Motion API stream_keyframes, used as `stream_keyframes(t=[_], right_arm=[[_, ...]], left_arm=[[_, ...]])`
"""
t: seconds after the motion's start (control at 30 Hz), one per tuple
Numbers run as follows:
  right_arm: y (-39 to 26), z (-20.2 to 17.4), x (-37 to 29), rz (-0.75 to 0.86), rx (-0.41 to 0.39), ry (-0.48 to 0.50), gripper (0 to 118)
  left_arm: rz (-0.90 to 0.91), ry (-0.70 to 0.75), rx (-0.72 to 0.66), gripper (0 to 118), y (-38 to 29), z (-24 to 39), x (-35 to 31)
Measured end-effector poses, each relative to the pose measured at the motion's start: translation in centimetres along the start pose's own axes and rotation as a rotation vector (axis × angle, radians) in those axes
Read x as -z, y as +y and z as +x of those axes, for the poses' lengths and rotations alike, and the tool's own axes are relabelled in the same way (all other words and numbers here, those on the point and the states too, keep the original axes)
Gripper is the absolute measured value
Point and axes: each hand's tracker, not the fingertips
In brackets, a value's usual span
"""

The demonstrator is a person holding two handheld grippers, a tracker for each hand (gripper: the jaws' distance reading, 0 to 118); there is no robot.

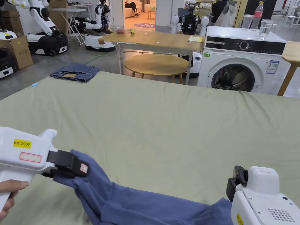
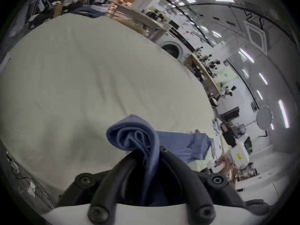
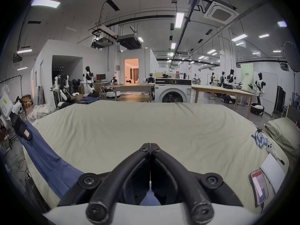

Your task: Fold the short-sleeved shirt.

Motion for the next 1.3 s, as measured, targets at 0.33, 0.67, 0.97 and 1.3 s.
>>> stream_keyframes(t=[0.33, 0.67, 0.97, 1.3], right_arm=[[-0.6, 1.0, -0.4, -0.021, 0.001, -0.026, 0], [-1.3, 2.1, -0.8, -0.043, 0.007, -0.057, 0], [-1.3, 2.0, -1.0, -0.044, -0.002, -0.056, 0], [-1.0, 1.9, -1.1, -0.037, 0.006, -0.047, 0]], left_arm=[[-0.213, 0.058, 0.074, 3, -2.1, 6.9, 13.0], [-0.317, 0.149, 0.025, 27, -4.2, 6.0, 20.5], [-0.258, -0.008, 0.036, 51, -2.7, 8.2, 15.2], [-0.126, 0.097, 0.125, 5, -2.6, 5.8, 13.3]])
